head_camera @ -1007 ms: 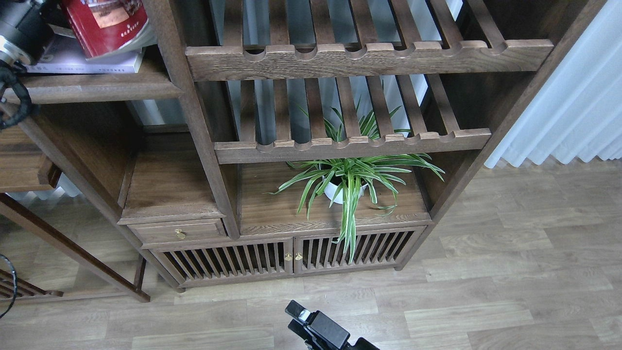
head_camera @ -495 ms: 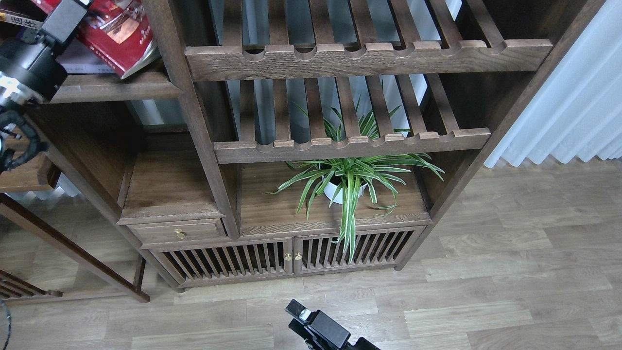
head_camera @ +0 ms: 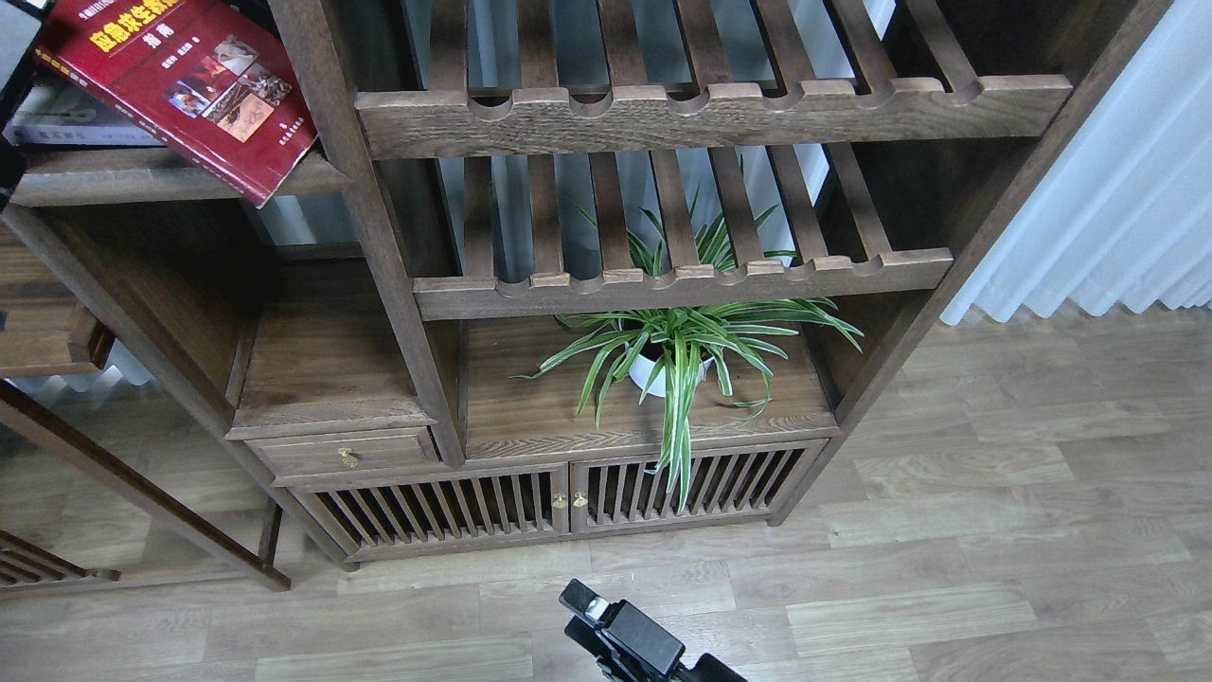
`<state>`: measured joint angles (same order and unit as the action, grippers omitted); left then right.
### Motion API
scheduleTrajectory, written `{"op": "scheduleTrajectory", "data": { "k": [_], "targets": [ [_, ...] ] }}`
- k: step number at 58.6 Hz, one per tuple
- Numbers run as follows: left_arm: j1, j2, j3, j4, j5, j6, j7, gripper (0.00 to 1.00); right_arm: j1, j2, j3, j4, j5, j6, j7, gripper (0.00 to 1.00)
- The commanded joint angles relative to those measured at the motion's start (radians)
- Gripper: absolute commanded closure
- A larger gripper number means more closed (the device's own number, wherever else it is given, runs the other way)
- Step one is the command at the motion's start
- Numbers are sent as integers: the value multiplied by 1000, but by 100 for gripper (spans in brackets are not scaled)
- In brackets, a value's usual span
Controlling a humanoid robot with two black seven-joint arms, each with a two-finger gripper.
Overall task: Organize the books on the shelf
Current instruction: 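Push the red book flat on the stack with the left gripper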
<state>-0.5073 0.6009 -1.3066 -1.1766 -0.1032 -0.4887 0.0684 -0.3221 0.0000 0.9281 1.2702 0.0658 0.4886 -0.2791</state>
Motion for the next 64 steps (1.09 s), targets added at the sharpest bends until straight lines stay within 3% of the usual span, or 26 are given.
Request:
{"op": "scheduleTrajectory", "data": {
  "k": [1,11,15,19,20,23,24,25,33,51,64],
  "targets": [
    [27,0,0,-6,8,0,2,1,0,0,0,0,0,0,0,3],
    [53,0,3,-6,11,0,2,2,0,0,0,0,0,0,0,3],
    [53,0,3,-6,11,0,2,9,0,0,0,1,0,0,0,3],
    [53,0,0,-6,11,0,2,30,0,0,0,1,0,0,0,3],
    [53,0,-3,-5,11,0,1,43,0,0,0,1,0,0,0,3],
    [49,-3,-8,-5,3,0,-7,65,0,0,0,1,0,0,0,3],
    [46,-7,-8,-5,0,0,-9,76,0,0,0,1,0,0,0,3],
    [36,-13,-8,-2,-9,0,-10,95,0,0,0,1,0,0,0,3],
    [-7,-3,-6,0,-6,0,18,100,0,0,0,5,0,0,0,3],
    [-138,19,-77,9,14,0,172,100,0,0,0,6,0,0,0,3],
    [-226,115,-109,17,62,0,182,100,0,0,2,11,0,0,0,3]
  ]
}}
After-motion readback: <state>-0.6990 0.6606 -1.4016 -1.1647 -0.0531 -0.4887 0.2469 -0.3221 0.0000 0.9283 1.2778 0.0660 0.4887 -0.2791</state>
